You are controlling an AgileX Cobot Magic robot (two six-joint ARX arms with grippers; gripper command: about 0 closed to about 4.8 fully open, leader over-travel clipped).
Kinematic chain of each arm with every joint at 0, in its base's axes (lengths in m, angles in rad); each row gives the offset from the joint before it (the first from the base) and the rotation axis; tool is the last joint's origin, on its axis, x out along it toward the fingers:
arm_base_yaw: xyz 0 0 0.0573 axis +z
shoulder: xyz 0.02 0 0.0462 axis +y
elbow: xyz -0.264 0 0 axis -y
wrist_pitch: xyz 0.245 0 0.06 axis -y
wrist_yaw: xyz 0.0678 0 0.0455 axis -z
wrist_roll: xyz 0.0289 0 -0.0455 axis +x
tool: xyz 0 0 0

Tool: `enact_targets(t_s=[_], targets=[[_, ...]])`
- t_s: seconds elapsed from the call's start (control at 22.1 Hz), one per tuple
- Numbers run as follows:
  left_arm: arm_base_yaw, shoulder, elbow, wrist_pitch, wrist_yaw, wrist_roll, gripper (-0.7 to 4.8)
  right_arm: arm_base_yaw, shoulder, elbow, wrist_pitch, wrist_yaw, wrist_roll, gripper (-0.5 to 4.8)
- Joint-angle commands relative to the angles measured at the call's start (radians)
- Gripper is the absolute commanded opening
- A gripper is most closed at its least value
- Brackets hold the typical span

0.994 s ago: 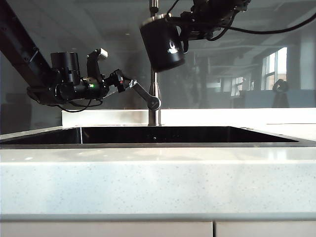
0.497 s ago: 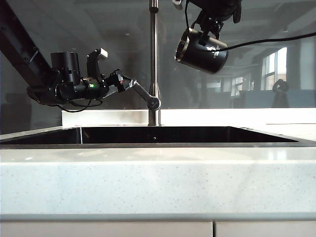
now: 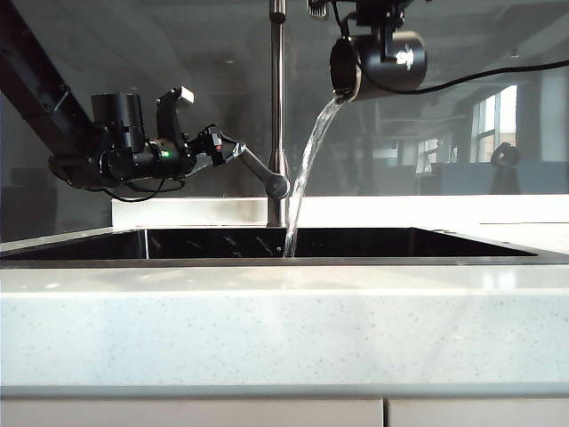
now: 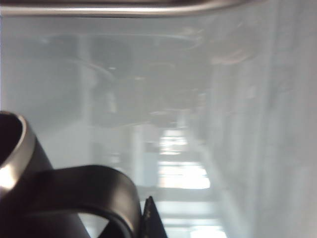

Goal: Pick up the mug next to the sink, go to the faucet to get some water, pour the water into the sink, and finally put the mug back to its place.

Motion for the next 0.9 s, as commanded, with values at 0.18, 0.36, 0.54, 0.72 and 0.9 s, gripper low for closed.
enact_targets(t_s=[0.18,0.36,0.54,0.72,0.9], targets=[[-0.001,-0.002,0.002,-0.011,-0.003,0.001,4.58,0.011,-0.041,0.011,0.045,-0.006,-0.149,-0.01],[-0.001,-0.002,0.002,-0.027,-0.003,0.001,4.58,0.011,-0.05,0.011,0.045,-0.009,-0.186,-0.01],[-0.001,-0.002,0.002,-0.032,-0.003,0.001,4.58,0.011,-0.056,0.011,0.043,-0.012,-0.189,-0.01],[-0.001,-0.002,0.002,-0.032,-0.003,0.001,4.58,0.011,-0.059,0.011,0.019,-0.012,-0.188,-0.01],[-0.001,-0.002,0.002,-0.032,-0.003,0.001,4.58,0.011,-0.058,0.011,-0.048,-0.011,-0.106,-0.01]])
